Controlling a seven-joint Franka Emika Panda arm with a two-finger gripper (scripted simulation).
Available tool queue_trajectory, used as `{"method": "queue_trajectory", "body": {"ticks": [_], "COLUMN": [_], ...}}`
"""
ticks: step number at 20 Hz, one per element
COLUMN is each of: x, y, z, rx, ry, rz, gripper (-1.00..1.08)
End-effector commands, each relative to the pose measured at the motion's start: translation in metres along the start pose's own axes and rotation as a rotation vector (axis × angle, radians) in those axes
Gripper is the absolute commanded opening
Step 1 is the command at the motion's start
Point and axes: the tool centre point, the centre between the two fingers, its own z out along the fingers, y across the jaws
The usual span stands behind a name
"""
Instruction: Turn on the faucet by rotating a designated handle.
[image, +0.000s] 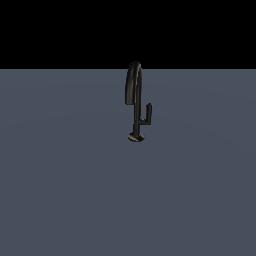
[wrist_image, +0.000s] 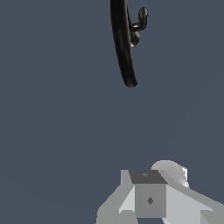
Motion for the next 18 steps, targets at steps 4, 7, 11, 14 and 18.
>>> {"method": "queue_trajectory", "body": {"ticks": [4,7,11,14,18], "x": [0.036,0.056,0.083,0.103,0.130], "y": [-0.005,-0.006,-0.006,-0.006,-0.003], "z": [0.004,0.006,0.012,0.017,0.025], "rx": [0.083,0.129,0.192,0.240,0.306], "ry": [-0.073,-0.114,-0.170,-0.212,-0.271], "rz": [0.087,0.134,0.198,0.247,0.314], "gripper": [-1.00,-1.00,-1.00,-1.00,-1.00]}}
